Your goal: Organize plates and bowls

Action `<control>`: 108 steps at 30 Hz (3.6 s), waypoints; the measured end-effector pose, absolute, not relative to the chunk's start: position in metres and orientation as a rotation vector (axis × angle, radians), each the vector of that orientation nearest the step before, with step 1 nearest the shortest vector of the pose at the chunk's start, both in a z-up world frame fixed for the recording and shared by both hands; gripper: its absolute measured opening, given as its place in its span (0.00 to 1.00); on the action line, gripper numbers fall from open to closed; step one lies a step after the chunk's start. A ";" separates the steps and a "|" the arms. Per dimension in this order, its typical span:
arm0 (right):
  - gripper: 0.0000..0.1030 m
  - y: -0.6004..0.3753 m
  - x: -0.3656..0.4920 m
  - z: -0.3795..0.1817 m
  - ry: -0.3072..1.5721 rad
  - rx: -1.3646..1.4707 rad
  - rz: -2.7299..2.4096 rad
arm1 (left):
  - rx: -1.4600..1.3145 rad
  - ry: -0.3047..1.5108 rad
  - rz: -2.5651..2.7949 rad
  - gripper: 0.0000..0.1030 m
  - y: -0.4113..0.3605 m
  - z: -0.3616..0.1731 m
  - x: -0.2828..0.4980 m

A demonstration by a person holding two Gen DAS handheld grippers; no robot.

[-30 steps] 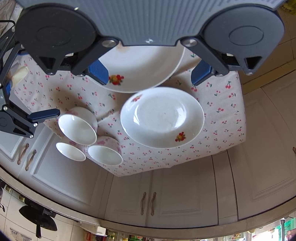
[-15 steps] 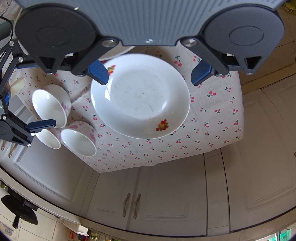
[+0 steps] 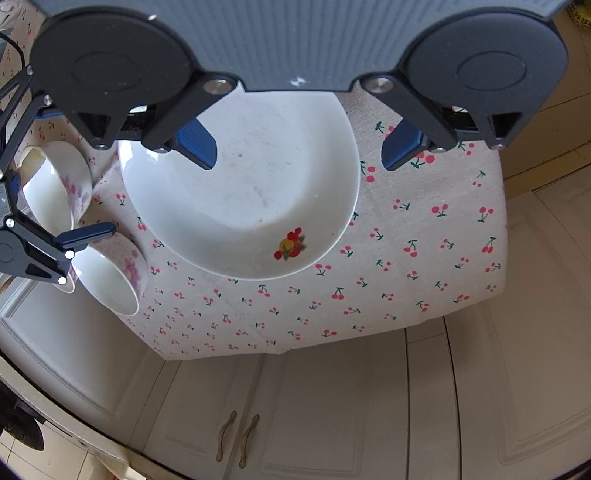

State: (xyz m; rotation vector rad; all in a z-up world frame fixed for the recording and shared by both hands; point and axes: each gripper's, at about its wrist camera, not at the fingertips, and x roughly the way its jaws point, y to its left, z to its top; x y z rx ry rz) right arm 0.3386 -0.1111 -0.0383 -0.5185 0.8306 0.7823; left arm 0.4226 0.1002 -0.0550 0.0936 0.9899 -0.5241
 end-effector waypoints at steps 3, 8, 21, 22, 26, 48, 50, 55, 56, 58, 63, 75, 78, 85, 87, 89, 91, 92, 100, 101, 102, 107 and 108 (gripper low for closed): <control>0.96 -0.107 0.351 -0.045 0.886 -0.499 0.799 | 0.097 1.003 -0.534 0.92 0.098 -0.059 0.429; 0.95 -0.104 0.362 -0.052 0.946 -0.468 0.827 | 0.093 1.016 -0.560 0.91 0.096 -0.063 0.436; 0.96 -0.094 0.368 -0.061 0.939 -0.519 0.832 | 0.117 1.050 -0.638 0.90 0.082 -0.070 0.450; 0.96 -0.094 0.368 -0.062 0.938 -0.518 0.835 | 0.118 1.053 -0.639 0.90 0.081 -0.070 0.451; 0.96 -0.095 0.369 -0.063 0.931 -0.519 0.841 | 0.128 1.064 -0.648 0.90 0.078 -0.072 0.455; 0.97 -0.097 0.367 -0.060 0.916 -0.515 0.830 | 0.133 1.038 -0.653 0.90 0.077 -0.069 0.454; 0.97 -0.098 0.366 -0.058 0.909 -0.518 0.828 | 0.135 1.035 -0.653 0.90 0.077 -0.068 0.453; 0.97 -0.099 0.361 -0.050 0.894 -0.518 0.826 | 0.135 1.024 -0.648 0.90 0.077 -0.061 0.450; 0.97 -0.100 0.361 -0.048 0.890 -0.517 0.826 | 0.136 1.021 -0.649 0.90 0.077 -0.059 0.449; 0.97 -0.102 0.358 -0.043 0.883 -0.519 0.824 | 0.138 1.013 -0.650 0.90 0.077 -0.055 0.447; 0.97 -0.105 0.347 -0.029 0.858 -0.521 0.819 | 0.148 0.992 -0.648 0.90 0.075 -0.040 0.438; 0.97 -0.105 0.298 0.007 0.802 -0.532 0.822 | 0.139 0.951 -0.628 0.90 0.079 -0.003 0.388; 0.97 -0.104 0.282 0.014 0.793 -0.526 0.825 | 0.133 0.942 -0.615 0.90 0.080 0.003 0.372; 0.97 -0.099 0.244 0.019 0.788 -0.524 0.835 | 0.123 0.939 -0.599 0.90 0.084 0.007 0.331; 0.97 -0.098 0.234 0.019 0.785 -0.525 0.838 | 0.115 0.936 -0.595 0.90 0.085 0.007 0.319; 0.97 -0.097 0.225 0.017 0.788 -0.521 0.840 | 0.103 0.936 -0.594 0.90 0.086 0.006 0.306; 0.97 -0.096 0.216 0.015 0.793 -0.523 0.841 | 0.092 0.938 -0.592 0.90 0.087 0.003 0.296; 0.97 -0.096 0.211 0.014 0.794 -0.524 0.841 | 0.093 0.939 -0.593 0.90 0.088 0.001 0.291; 0.97 -0.094 0.183 0.006 0.813 -0.519 0.847 | 0.101 0.948 -0.598 0.90 0.089 -0.011 0.262; 0.97 -0.094 0.181 0.004 0.816 -0.519 0.847 | 0.099 0.950 -0.599 0.90 0.090 -0.012 0.260; 0.97 -0.093 0.179 0.003 0.820 -0.521 0.846 | 0.093 0.952 -0.599 0.90 0.091 -0.013 0.258; 0.97 -0.090 0.174 -0.004 0.834 -0.522 0.845 | 0.096 0.958 -0.592 0.90 0.093 -0.020 0.251; 0.97 -0.089 0.172 -0.005 0.837 -0.520 0.844 | 0.096 0.959 -0.590 0.90 0.094 -0.022 0.250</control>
